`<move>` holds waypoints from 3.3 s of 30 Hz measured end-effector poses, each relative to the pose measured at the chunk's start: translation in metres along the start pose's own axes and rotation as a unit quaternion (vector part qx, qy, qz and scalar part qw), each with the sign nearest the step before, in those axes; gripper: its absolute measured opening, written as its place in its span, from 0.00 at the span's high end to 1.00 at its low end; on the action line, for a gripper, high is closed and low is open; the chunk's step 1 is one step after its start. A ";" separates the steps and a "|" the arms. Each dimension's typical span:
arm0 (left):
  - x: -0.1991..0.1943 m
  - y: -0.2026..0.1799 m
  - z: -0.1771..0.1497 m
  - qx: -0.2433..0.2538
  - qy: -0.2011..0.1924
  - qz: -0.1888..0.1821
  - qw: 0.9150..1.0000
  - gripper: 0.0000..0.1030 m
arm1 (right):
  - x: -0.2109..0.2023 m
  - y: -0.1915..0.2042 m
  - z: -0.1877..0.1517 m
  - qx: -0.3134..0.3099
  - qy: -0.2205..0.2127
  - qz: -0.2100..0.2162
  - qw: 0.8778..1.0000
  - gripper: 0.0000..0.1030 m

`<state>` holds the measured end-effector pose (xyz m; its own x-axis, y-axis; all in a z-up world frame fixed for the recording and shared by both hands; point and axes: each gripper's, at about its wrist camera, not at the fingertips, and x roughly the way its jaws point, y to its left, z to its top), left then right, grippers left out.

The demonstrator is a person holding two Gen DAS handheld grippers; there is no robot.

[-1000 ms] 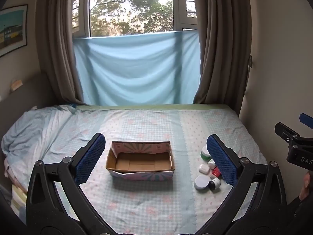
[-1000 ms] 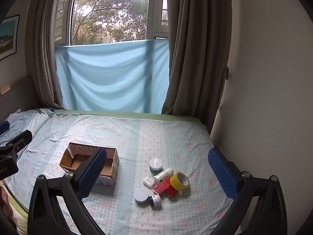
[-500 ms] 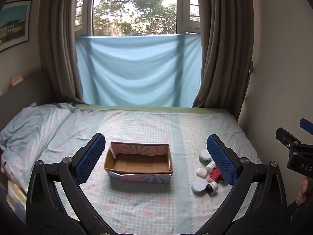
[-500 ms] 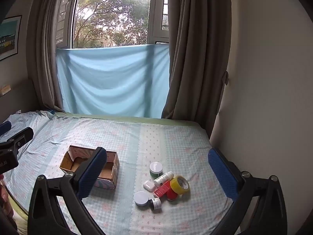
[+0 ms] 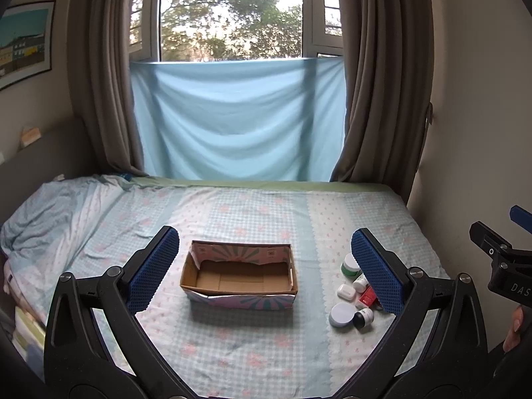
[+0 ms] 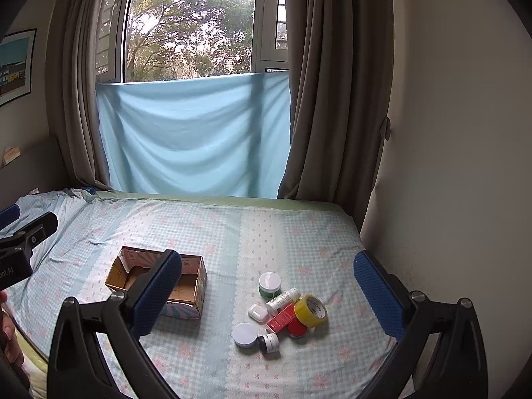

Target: Organize rigid objects

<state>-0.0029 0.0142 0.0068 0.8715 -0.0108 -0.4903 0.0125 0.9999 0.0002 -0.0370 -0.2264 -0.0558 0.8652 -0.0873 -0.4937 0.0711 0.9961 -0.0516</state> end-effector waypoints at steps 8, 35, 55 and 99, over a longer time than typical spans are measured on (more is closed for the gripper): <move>0.000 0.001 0.001 0.000 -0.002 0.000 1.000 0.00 | -0.002 0.003 0.001 0.006 0.004 -0.001 1.000 0.00; 0.005 -0.001 0.004 0.003 0.002 -0.007 1.000 0.00 | -0.001 0.001 0.003 0.003 0.005 0.003 1.000 0.00; 0.007 -0.003 0.003 0.009 0.005 -0.004 1.000 0.00 | 0.000 0.003 0.004 0.008 0.006 0.005 1.000 0.00; 0.309 -0.149 -0.274 0.156 0.249 -0.187 0.937 0.00 | 0.274 -0.133 -0.165 0.185 0.195 0.006 0.963 0.00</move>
<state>0.1299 -0.1362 -0.3831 0.4409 -0.2780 -0.8534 0.4818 0.8755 -0.0363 0.1088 -0.3849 -0.3273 0.6195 -0.0002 -0.7850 0.2966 0.9259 0.2338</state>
